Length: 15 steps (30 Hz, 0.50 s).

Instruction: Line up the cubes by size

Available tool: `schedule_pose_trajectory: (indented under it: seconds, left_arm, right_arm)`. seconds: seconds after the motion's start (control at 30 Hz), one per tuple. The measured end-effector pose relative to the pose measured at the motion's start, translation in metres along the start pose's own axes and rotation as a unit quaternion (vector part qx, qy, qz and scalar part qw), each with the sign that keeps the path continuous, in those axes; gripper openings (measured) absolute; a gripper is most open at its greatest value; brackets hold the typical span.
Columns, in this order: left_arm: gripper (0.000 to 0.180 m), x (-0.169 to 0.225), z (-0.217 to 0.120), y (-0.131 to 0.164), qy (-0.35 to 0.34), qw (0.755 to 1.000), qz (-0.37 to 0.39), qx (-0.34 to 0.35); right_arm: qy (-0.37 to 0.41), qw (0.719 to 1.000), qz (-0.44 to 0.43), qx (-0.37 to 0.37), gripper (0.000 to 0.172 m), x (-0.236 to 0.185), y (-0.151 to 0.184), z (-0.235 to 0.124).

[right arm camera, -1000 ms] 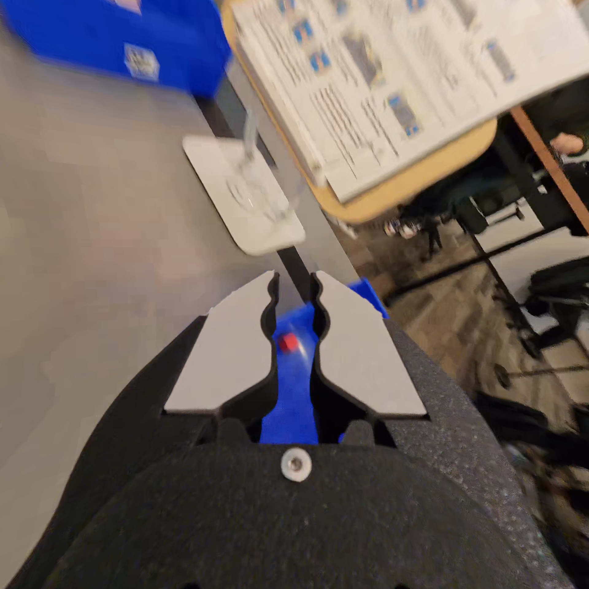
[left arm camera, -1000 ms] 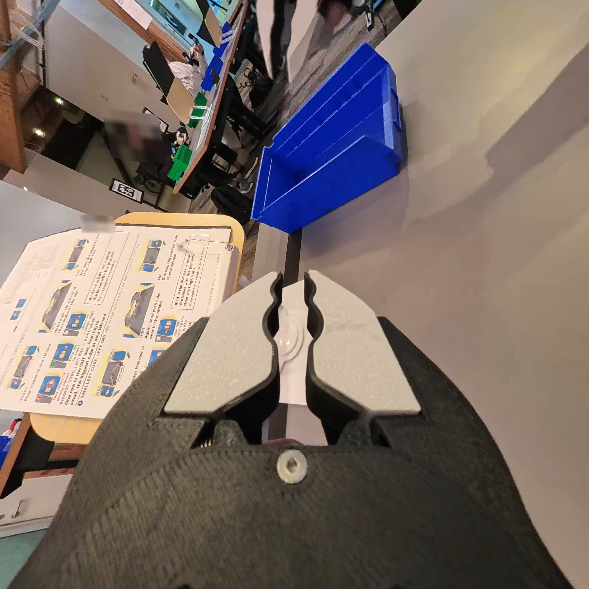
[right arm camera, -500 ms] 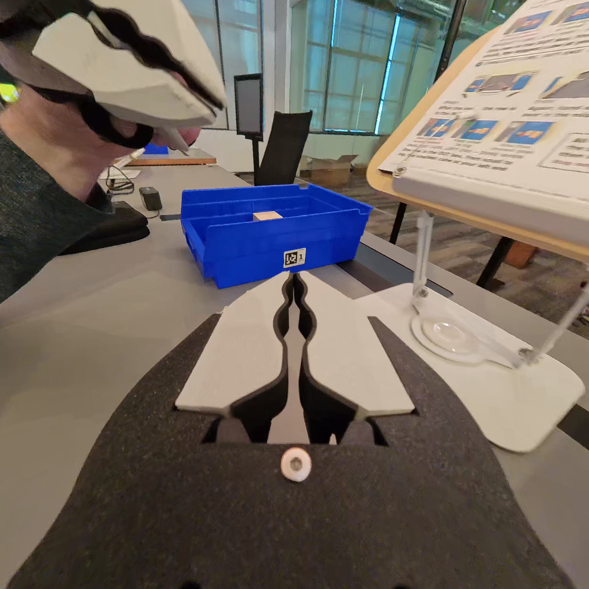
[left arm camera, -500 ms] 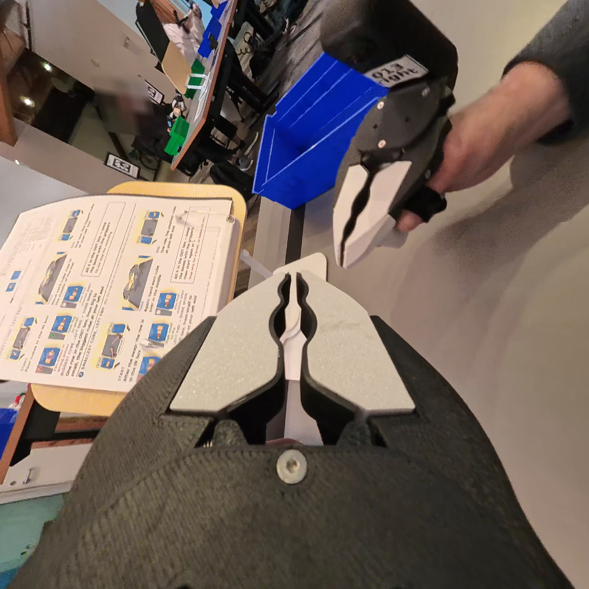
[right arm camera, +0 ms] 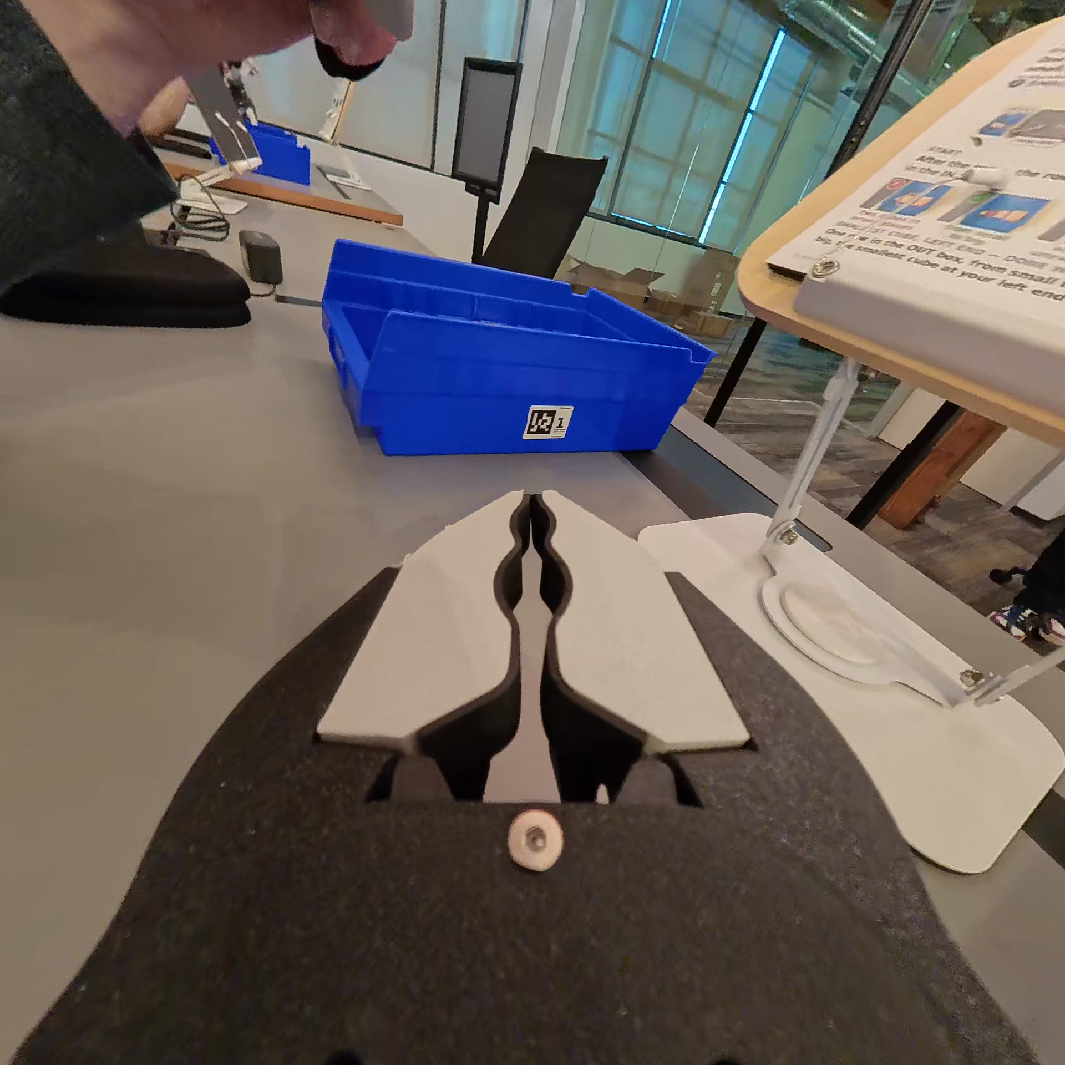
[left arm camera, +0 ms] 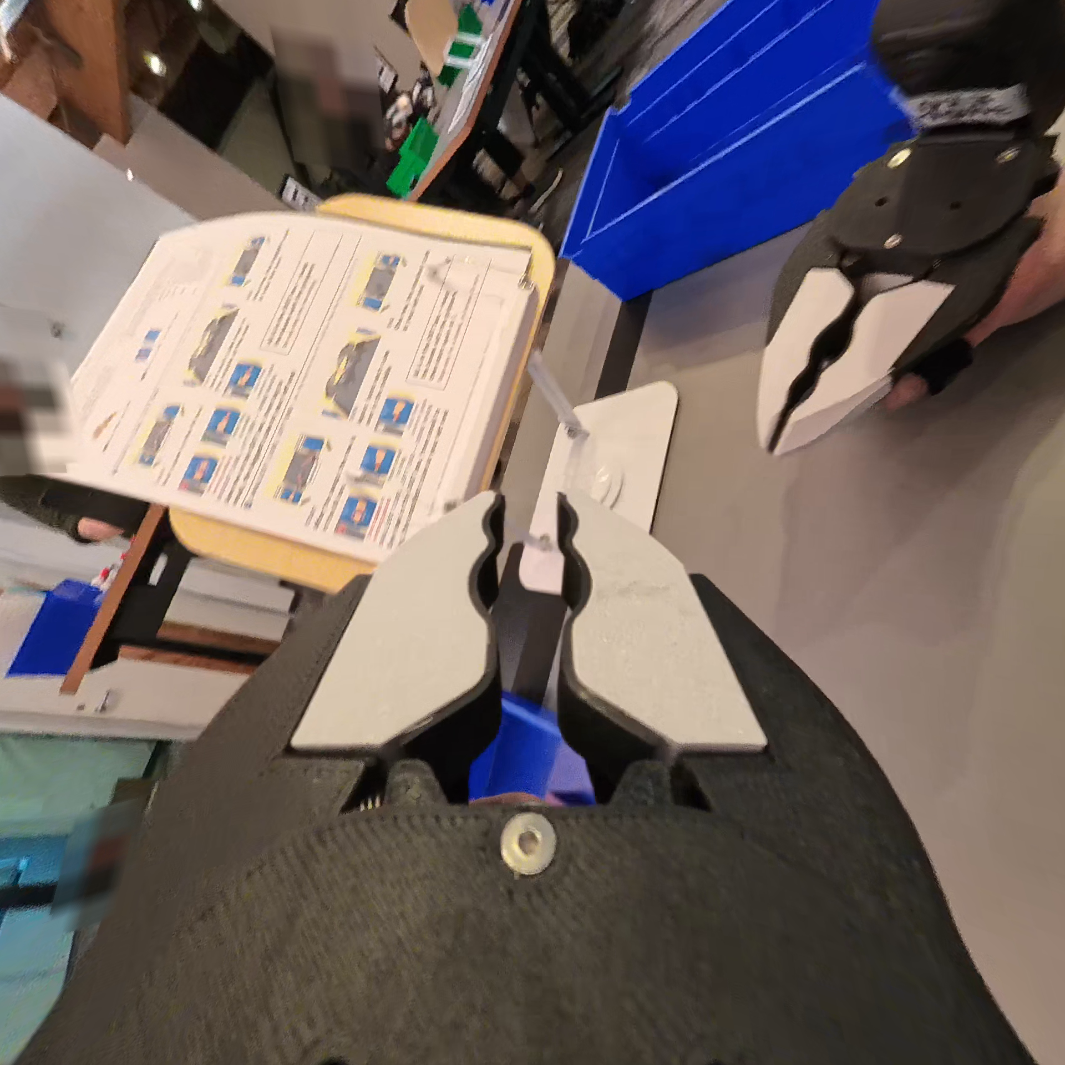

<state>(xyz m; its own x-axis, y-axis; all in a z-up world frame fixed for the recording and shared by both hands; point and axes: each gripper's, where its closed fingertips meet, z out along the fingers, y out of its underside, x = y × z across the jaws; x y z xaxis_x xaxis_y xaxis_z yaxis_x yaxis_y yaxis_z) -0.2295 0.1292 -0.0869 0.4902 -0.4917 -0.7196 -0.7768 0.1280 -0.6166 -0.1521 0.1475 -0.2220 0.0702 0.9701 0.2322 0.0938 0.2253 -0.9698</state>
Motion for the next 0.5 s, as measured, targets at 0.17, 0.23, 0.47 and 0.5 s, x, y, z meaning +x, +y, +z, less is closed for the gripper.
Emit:
schedule_pose_trajectory:
  seconds: [0.17, 0.23, 0.47, 0.5]
  left_arm:
    - [0.035, -0.016, -0.023, 0.067, -0.003, 0.995, -0.047, -0.087]
    - [0.038, -0.015, -0.024, 0.097, 0.022, 0.991, -0.058, -0.118]
    - [0.041, -0.013, 0.004, 0.191, 0.129, 0.959, -0.023, -0.252]
    - [0.04, -0.013, 0.008, 0.203, 0.144, 0.951, -0.017, -0.271]
  right_arm:
    - [-0.014, 1.0, 0.004, 0.003, 0.0, -0.002, 0.0, 0.0]
    - [-0.015, 1.0, 0.005, 0.002, 0.0, -0.002, 0.0, 0.001]
    - [-0.028, 1.0, -0.009, -0.008, 0.0, -0.008, 0.003, 0.004]
    - [-0.028, 1.0, -0.008, -0.007, 0.0, -0.008, 0.003, 0.004]
